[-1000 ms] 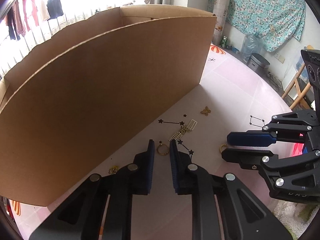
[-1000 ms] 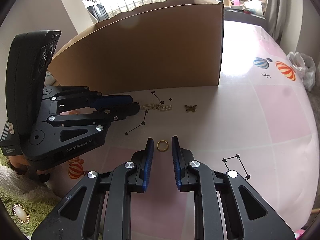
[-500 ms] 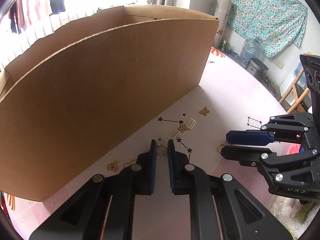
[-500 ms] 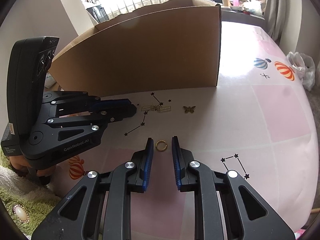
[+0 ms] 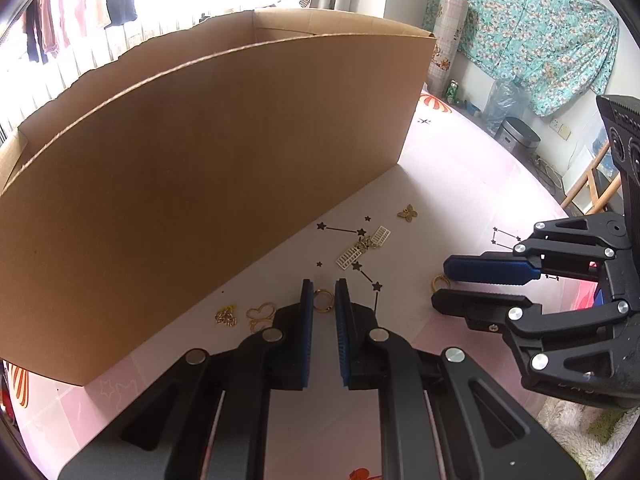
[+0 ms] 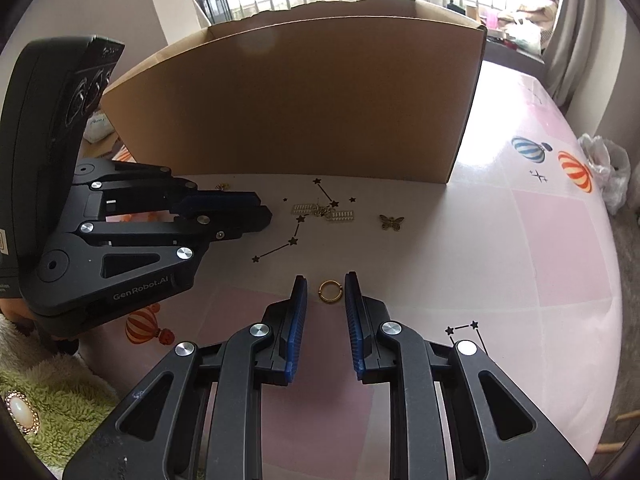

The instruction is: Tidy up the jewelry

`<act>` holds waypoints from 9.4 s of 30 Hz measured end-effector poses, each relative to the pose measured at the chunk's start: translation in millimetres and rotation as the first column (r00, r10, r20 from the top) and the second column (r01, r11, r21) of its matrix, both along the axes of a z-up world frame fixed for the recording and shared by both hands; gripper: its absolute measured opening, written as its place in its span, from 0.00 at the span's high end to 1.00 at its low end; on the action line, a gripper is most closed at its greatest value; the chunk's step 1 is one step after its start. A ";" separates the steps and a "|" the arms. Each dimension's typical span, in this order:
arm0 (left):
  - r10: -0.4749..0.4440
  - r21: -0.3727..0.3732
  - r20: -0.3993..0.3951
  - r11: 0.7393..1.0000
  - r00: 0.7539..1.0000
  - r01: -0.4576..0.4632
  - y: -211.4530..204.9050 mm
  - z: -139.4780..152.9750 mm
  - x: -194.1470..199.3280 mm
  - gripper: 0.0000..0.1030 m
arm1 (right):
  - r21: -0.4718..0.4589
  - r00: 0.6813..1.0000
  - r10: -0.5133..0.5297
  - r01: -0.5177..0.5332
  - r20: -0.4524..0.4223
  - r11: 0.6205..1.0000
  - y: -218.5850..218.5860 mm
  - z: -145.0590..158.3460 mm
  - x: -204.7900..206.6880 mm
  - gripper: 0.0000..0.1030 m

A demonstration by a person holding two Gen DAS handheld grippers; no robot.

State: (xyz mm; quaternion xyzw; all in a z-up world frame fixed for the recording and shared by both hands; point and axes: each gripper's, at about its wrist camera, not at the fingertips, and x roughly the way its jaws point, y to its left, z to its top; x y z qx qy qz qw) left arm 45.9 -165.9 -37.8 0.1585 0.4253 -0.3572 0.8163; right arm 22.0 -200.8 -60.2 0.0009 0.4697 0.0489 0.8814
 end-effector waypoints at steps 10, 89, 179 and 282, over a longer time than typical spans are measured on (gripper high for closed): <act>0.004 -0.003 -0.002 1.000 1.000 -0.004 -1.0 -0.2 -0.8 0.90 | -0.007 1.000 0.018 -0.018 -0.002 1.000 10.1 -2.9 4.1 0.92; 0.235 0.040 -0.552 0.966 0.800 -0.256 20.0 38.7 183.7 0.89 | 0.036 0.926 0.232 -0.232 -0.297 0.972 -10.1 57.8 217.5 0.89; 0.146 -0.149 0.026 0.979 0.989 -0.140 71.6 49.0 -18.0 0.98 | 0.302 0.988 -0.142 0.153 -0.059 0.941 -63.2 52.3 -6.9 0.73; 0.052 -0.313 -0.083 0.947 0.995 -0.075 46.9 144.8 64.2 0.98 | 0.184 0.978 0.147 -0.173 0.147 0.968 -72.3 152.7 98.3 0.94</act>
